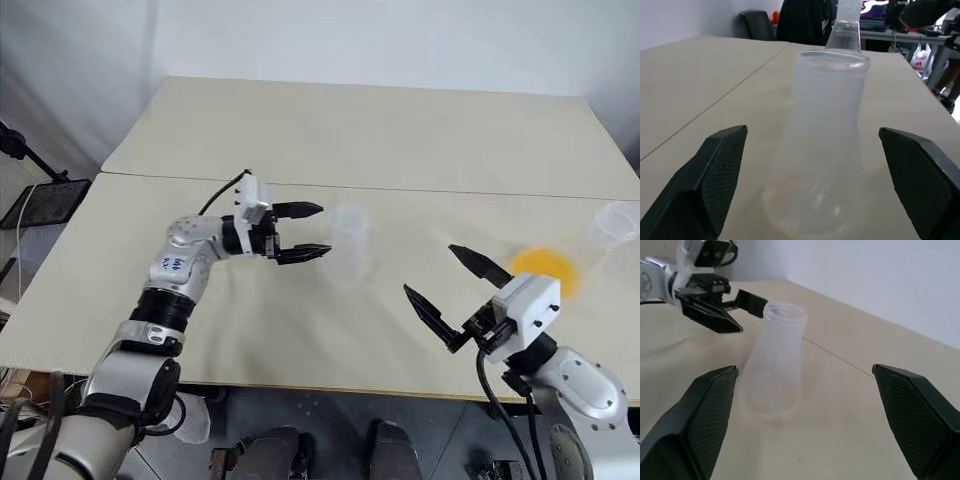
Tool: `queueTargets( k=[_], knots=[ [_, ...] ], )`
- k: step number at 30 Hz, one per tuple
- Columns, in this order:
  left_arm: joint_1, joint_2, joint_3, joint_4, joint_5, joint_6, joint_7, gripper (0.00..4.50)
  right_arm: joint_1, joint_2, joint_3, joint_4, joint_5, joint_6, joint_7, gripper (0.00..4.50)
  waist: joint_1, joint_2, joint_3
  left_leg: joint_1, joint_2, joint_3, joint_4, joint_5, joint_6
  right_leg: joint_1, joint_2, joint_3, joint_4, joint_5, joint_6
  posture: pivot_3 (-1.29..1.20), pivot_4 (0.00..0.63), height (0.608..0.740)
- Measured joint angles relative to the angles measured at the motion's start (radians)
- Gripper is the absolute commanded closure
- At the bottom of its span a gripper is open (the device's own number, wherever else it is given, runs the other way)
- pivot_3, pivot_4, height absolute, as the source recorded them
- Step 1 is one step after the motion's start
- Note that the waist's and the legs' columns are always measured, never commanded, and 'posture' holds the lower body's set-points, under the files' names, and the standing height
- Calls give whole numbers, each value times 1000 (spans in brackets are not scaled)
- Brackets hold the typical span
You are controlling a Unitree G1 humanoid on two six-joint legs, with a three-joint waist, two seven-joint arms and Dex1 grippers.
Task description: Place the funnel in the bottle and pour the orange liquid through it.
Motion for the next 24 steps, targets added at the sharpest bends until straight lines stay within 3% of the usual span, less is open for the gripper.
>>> queueTargets(
  k=[7, 12, 19, 24],
  knots=[
    [54, 69, 61, -76, -23, 7, -3, 23, -92, 0, 48, 68, 0, 0, 36, 0, 0, 0, 0, 0, 0, -1, 0, 0, 0, 0, 0, 0, 0, 0, 0, 0, 150, 740],
    [170, 149, 187, -212, -98, 45, 61, 23, -178, 1, 107, 107, 1, 0, 63, 0, -10, 0, 0, 0, 1, -2, -1, 0, 0, -1, 0, 1, 1, 0, 0, 0, 150, 740],
    [539, 308, 431, -388, -153, 100, 179, 23, -299, 1, 218, 170, 19, 9, 168, 0, -28, 1, 0, 1, 2, -4, -1, -1, -1, 0, -2, 6, 0, 0, -1, 0, 150, 740],
    [805, 347, 662, -447, -198, 127, 249, 23, -368, 11, 288, 242, 17, 7, 240, 0, -24, 1, 0, 1, 2, -5, -1, -2, -1, 1, -6, 7, -1, 0, -1, 0, 150, 740]
  ],
)
